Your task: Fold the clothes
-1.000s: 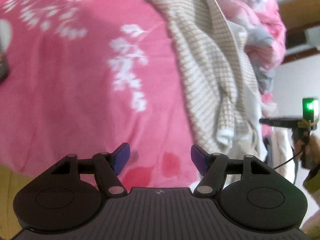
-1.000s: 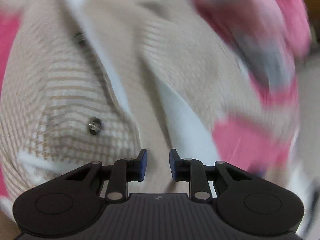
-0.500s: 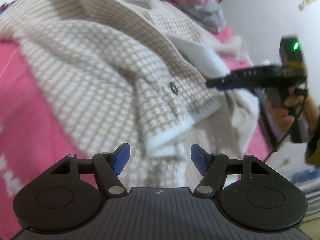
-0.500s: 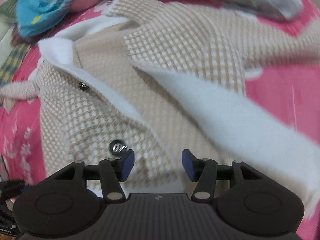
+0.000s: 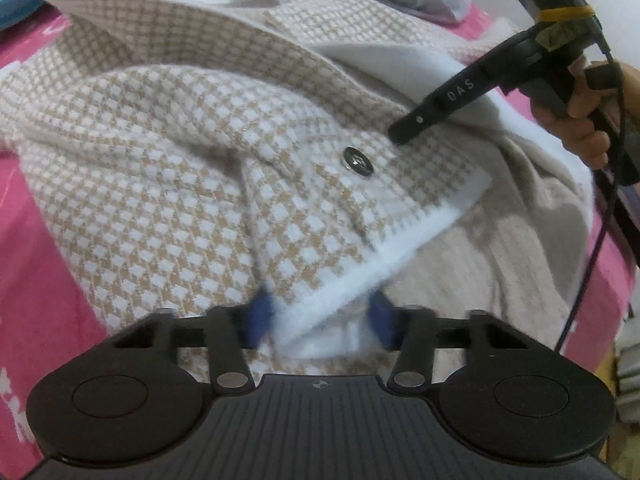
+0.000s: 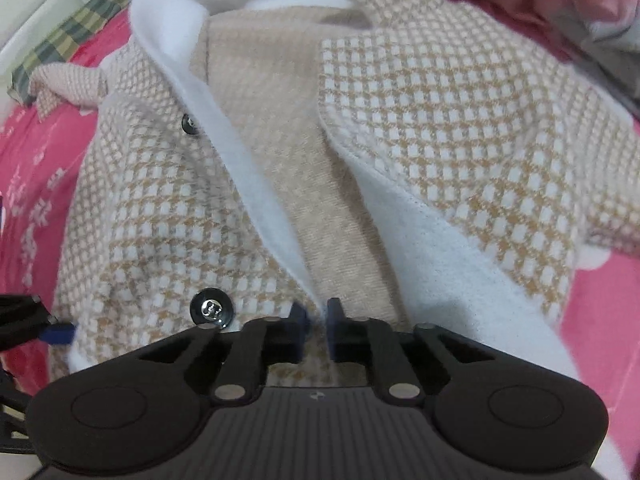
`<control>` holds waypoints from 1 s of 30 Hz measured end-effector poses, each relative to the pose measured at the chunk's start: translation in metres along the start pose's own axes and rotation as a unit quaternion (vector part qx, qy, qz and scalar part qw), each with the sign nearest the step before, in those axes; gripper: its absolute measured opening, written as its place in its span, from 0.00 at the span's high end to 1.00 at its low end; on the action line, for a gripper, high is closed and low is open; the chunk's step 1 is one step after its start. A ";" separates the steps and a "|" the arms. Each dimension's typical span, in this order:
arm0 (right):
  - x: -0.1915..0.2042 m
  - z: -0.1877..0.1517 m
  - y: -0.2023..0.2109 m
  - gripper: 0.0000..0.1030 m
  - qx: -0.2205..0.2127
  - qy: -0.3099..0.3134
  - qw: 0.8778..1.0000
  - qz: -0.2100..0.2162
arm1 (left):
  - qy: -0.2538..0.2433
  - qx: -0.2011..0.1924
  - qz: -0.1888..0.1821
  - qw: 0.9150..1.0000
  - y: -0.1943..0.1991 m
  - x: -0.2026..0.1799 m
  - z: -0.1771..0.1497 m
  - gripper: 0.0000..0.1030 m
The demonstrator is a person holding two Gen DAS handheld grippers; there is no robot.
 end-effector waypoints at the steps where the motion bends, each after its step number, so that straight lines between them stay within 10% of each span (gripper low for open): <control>1: -0.001 0.001 0.001 0.95 -0.001 -0.005 1.000 0.004 | -0.005 0.000 0.008 1.000 0.001 -0.002 0.000 0.76; 11: 0.035 0.016 0.071 0.96 -0.015 -0.105 0.990 0.095 | -0.043 -0.049 0.127 0.990 0.104 0.001 -0.007 0.93; 17: 0.116 0.000 0.100 0.96 0.006 -0.199 0.952 0.231 | -0.026 -0.037 0.210 0.977 0.201 0.037 -0.042 0.93; 24: 0.136 -0.093 -0.008 0.96 0.106 -0.249 0.956 0.114 | -0.013 0.021 0.199 0.980 0.160 0.054 -0.119 0.91; 30: 0.141 -0.088 -0.009 0.96 0.092 -0.230 0.966 0.069 | 0.104 0.018 0.112 0.988 0.173 0.092 -0.136 0.81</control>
Point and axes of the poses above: each gripper's, at about its wrist camera, not at the fingertips, and y roughly against the way its jaws point, x to its left, z to its top, the point moved 5 cm from there along -y, roughly the way its jaws point, and after that the axes turned 7 degrees about -x, right-handed, at the moved point
